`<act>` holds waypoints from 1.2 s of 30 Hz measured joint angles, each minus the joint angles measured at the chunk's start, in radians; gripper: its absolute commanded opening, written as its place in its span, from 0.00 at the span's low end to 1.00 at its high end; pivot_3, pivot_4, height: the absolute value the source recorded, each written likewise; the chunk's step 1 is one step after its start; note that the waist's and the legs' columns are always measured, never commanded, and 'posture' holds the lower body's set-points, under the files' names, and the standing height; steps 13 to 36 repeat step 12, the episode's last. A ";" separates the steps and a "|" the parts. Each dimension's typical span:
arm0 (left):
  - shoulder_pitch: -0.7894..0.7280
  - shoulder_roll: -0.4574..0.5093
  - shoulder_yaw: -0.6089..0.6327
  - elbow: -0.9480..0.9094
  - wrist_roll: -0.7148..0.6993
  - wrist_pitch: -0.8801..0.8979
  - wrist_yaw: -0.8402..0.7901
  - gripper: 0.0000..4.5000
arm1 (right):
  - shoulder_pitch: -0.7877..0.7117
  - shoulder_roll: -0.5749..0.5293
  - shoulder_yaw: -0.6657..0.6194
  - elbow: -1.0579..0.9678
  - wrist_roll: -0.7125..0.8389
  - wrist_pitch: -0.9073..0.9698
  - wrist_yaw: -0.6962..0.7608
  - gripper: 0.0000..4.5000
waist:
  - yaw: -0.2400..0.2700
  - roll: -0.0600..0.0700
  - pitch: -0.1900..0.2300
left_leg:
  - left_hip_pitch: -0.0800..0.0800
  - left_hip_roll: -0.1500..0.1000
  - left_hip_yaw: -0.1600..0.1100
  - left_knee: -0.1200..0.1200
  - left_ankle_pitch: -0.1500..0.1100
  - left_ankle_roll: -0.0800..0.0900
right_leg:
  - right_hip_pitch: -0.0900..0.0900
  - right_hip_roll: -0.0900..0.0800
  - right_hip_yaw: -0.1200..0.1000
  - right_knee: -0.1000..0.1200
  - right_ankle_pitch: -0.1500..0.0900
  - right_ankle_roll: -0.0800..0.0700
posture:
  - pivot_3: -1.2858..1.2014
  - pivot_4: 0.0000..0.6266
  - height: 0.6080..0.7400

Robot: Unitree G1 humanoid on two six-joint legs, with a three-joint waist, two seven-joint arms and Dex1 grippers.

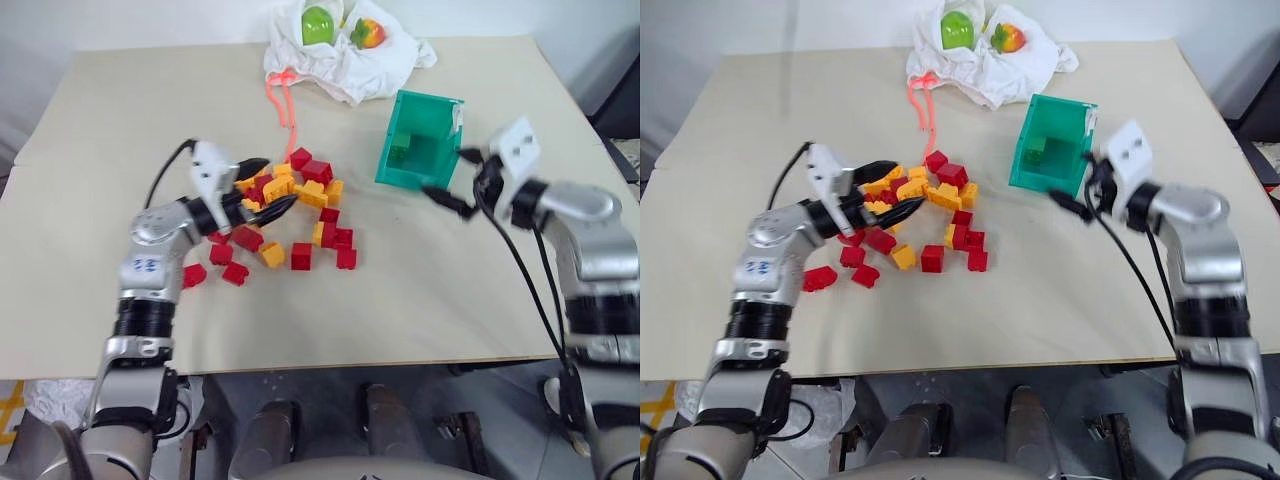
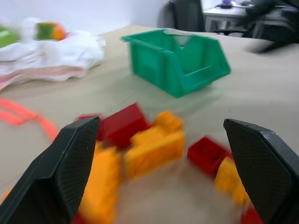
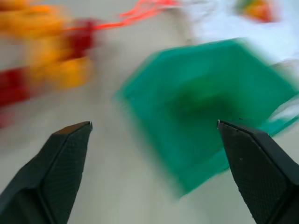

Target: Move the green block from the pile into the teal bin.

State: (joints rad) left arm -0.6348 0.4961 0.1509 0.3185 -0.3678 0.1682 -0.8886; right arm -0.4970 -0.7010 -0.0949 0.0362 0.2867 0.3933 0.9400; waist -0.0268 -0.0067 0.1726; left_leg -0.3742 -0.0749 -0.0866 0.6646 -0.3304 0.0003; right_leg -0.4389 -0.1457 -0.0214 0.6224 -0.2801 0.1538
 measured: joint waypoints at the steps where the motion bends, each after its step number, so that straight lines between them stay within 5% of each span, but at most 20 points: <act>1: 0.006 0.024 0.025 -0.001 -0.027 0.012 -0.025 1.00 | 0.052 -0.011 -0.007 -0.036 0.027 0.001 0.033 0.99 | 0.000 0.000 0.000 | 0.000 0.000 0.001 0.001 0.000 0.000 | 0.000 0.000 0.001 0.000 0.000 0.001 | 0.52 0.24 1.00; 8: 0.092 0.238 0.110 0.143 -0.054 0.012 -0.168 1.00 | 0.386 -0.098 -0.049 -0.125 0.108 -0.148 0.260 0.99 | 0.003 0.000 0.000 | 0.010 0.000 0.001 0.002 -0.002 0.002 | 0.012 0.001 0.001 -0.006 0.001 0.001 | 0.52 0.24 1.00; 36: 0.097 0.256 0.113 0.231 -0.037 -0.055 -0.198 1.00 | 0.330 -0.047 -0.054 -0.041 0.109 -0.224 0.240 0.99 | 0.005 -0.001 0.001 | 0.009 0.000 0.001 0.004 0.000 0.002 | 0.012 0.000 0.002 -0.005 0.004 0.001 | 0.52 0.24 1.00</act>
